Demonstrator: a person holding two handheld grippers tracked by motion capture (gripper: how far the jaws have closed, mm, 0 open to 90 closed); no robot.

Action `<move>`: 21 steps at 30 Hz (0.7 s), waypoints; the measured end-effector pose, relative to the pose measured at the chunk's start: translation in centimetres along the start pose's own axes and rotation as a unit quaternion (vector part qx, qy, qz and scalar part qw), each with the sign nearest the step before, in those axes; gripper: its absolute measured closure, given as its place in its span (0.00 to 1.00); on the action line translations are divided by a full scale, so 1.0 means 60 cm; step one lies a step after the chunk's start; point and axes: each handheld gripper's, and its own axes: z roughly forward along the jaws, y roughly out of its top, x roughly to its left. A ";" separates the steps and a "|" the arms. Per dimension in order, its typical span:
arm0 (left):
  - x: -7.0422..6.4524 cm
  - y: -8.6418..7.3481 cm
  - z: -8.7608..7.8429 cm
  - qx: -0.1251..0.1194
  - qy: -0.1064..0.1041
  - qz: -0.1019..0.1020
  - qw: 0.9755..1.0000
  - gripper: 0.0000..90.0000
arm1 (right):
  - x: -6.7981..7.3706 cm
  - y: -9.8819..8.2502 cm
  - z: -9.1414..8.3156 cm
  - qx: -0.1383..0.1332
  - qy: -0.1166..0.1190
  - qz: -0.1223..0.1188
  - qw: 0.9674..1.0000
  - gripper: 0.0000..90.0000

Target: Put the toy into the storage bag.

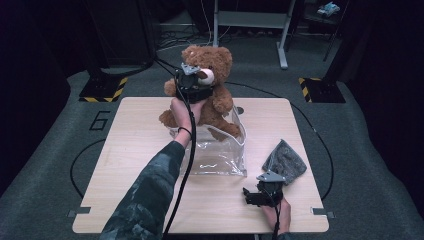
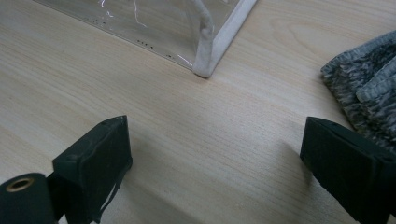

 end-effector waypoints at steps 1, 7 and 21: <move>-0.001 -0.003 0.000 0.003 -0.001 -0.001 1.000 0.49 | 0.000 0.000 0.000 -0.001 -0.001 0.001 1.000 0.09; -0.009 -0.032 0.010 0.036 -0.010 -0.009 0.999 0.47 | 0.002 0.000 0.001 -0.004 -0.002 0.009 1.000 0.09; -0.008 -0.081 0.008 0.112 -0.014 0.009 0.994 0.42 | 0.002 0.001 0.001 -0.003 -0.002 0.009 1.000 0.09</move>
